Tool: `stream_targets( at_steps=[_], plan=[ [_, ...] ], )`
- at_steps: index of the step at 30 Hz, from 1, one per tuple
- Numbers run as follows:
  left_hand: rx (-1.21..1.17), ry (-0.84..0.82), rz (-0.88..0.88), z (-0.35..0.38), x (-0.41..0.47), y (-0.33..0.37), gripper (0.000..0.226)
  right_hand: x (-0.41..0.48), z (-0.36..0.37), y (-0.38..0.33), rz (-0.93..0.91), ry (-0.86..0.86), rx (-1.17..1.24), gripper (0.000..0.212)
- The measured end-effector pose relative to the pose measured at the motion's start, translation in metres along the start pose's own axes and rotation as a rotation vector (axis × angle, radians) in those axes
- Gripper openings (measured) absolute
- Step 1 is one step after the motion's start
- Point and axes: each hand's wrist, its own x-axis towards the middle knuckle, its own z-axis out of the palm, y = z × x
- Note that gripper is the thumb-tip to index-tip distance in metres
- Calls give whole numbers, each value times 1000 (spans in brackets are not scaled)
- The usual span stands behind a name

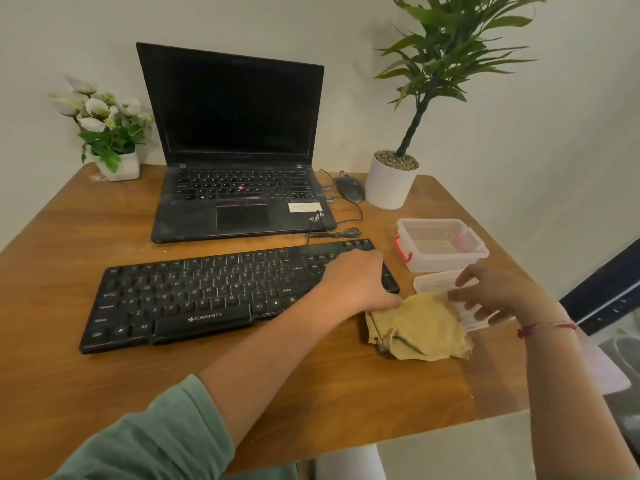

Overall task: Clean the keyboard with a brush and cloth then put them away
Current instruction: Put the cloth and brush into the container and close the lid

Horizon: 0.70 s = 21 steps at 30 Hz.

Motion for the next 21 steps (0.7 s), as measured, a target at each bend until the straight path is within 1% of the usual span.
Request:
stream_targets(
  at_steps=[2, 3, 4, 5, 6, 7, 8, 9, 11, 12, 13, 14, 15, 16, 17, 18, 19, 21],
  plan=[
    [98, 160, 42, -3, 2, 1, 43, 0, 0, -3, -47, 228, -104, 40],
    [133, 243, 68, -3, 2, 0, 45, 0, 2, -5, -105, 347, -151, 44],
    [175, 362, 132, -2, 3, -5, 49, 0, 4, -8, -181, 443, -174, 46],
    [216, 488, 233, -1, 1, -9, 52, -1, 8, -14, -270, 495, -168, 47],
    [245, 593, 353, -1, -1, -14, 53, -2, 12, -21, -357, 488, -138, 47],
    [245, 661, 459, 0, -4, -21, 52, -3, 17, -29, -437, 435, -89, 46],
    [219, 669, 507, -1, -8, -29, 51, -5, 22, -37, -507, 364, -39, 45],
    [190, 647, 485, -1, -13, -38, 52, -5, 28, -45, -558, 294, -9, 43],
    [189, 591, 278, -5, -24, -58, 62, -5, 42, -60, -613, 216, -19, 41],
    [230, 568, 163, -9, -29, -71, 69, -5, 50, -66, -618, 203, -41, 43],
    [294, 551, 89, -15, -35, -84, 76, -4, 57, -72, -621, 209, -69, 48],
    [367, 553, 75, -21, -43, -97, 81, -2, 64, -76, -629, 223, -94, 53],
    [432, 579, 99, -26, -51, -109, 83, 1, 70, -80, -633, 234, -111, 59],
    [469, 616, 125, -31, -58, -119, 84, 5, 76, -83, -614, 229, -114, 63],
    [474, 636, 112, -34, -68, -129, 84, 9, 81, -87, -564, 209, -110, 67],
    [452, 629, 47, -37, -77, -139, 85, 13, 84, -89, -495, 194, -105, 70],
    [415, 605, -66, -40, -86, -151, 86, 18, 87, -91, -421, 185, -103, 72],
    [336, 513, -357, -42, -102, -177, 94, 24, 90, -91, -319, 179, -101, 74]
  ],
)
